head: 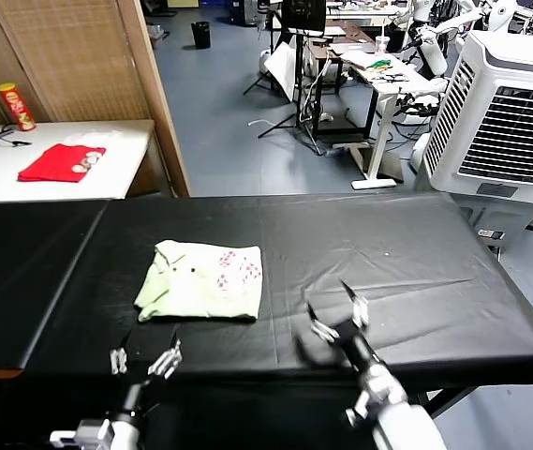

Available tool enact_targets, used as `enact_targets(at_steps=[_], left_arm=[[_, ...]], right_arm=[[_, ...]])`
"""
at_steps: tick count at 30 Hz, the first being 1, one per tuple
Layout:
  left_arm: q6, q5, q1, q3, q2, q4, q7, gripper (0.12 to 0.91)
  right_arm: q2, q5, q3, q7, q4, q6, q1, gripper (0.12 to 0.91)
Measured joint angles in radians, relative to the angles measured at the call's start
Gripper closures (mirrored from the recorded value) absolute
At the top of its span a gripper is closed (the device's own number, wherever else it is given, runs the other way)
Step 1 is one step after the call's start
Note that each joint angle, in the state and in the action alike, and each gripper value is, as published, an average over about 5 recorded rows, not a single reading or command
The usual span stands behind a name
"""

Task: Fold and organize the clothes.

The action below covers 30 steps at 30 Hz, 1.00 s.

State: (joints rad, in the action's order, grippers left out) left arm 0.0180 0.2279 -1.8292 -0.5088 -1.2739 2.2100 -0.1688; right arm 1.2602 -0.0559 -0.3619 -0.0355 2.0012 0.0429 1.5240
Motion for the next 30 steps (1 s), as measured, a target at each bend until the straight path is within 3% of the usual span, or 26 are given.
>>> enact_targets(at_steps=[7,12,16,21,30], left_arm=[[0.057,0.029,-0.116,-0.022,0.047,0.064,-0.005,0.232],[0.126,0.089,-0.192,-0.049,0.071,0.132,-0.017,0.232],[0.212,0.121,-0.212,-0.054,0.072,0.189,-0.04,0.232],[0.278,0.128,-0.214,-0.067,0.071,0.221,-0.046,0.232],[0.285,0.127,-0.2,-0.08,0.061,0.219,-0.04,0.232]], right_arm=[[0.051,0.082,-0.044,-0.143,0.213,-0.106,0.305,0.227],[0.071,0.103,-0.054,-0.198,0.328,-0.18,0.459,0.227],[0.064,0.128,-0.062,-0.234,0.4,-0.236,0.538,0.227],[0.06,0.133,-0.064,-0.249,0.445,-0.261,0.577,0.227],[0.061,0.133,-0.065,-0.25,0.464,-0.262,0.597,0.227]])
